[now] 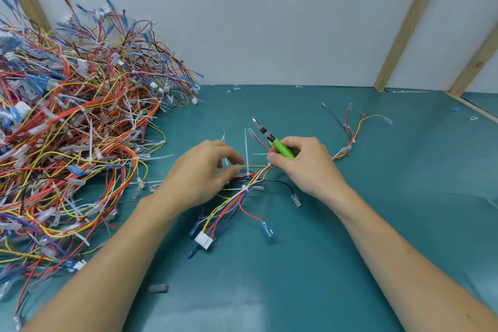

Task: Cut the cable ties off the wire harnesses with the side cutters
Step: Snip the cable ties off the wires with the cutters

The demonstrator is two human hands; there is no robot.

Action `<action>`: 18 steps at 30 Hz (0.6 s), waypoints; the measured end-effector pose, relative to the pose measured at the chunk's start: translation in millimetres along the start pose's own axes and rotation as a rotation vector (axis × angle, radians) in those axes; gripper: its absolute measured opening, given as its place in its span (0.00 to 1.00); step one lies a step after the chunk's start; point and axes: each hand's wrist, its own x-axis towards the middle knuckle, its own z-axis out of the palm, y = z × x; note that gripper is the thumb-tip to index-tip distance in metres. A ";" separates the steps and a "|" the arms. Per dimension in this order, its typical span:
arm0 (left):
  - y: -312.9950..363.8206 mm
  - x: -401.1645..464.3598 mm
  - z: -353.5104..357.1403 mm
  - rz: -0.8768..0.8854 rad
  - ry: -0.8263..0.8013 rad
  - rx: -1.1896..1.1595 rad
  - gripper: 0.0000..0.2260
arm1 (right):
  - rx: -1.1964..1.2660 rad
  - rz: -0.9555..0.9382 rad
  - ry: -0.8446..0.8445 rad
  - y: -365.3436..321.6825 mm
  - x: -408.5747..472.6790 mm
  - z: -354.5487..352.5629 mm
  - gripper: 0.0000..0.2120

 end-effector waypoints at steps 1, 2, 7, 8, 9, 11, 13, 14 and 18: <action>1.6 -0.2 3.9 0.030 -0.053 0.005 0.04 | 0.028 0.008 -0.010 -0.6 -0.3 1.2 0.05; 3.8 -0.3 7.1 0.055 -0.086 0.001 0.05 | 0.046 0.013 -0.021 -1.6 -0.5 2.4 0.04; 6.5 1.0 7.9 0.012 -0.067 -0.178 0.04 | 0.126 0.052 -0.115 -4.8 -0.3 -3.2 0.12; 4.9 1.2 7.0 -0.028 -0.033 -0.195 0.05 | 0.148 0.054 -0.129 -6.2 -0.3 -5.9 0.13; 3.2 1.6 6.7 -0.067 0.025 -0.165 0.05 | 0.169 0.048 -0.140 -7.9 -0.5 -8.5 0.15; -0.4 1.9 6.2 -0.142 0.183 -0.033 0.05 | 0.204 0.025 -0.156 -10.2 -1.3 -12.5 0.17; -2.2 1.7 5.7 -0.186 0.293 0.047 0.05 | 0.202 -0.008 -0.168 -9.5 -1.9 -15.2 0.18; -3.0 1.7 5.9 -0.194 0.304 0.045 0.04 | 0.177 -0.033 -0.170 -8.1 -2.1 -16.1 0.18; -5.2 3.6 3.2 -0.226 0.173 -0.239 0.02 | -0.060 -0.113 -0.146 -4.8 -4.8 -17.6 0.16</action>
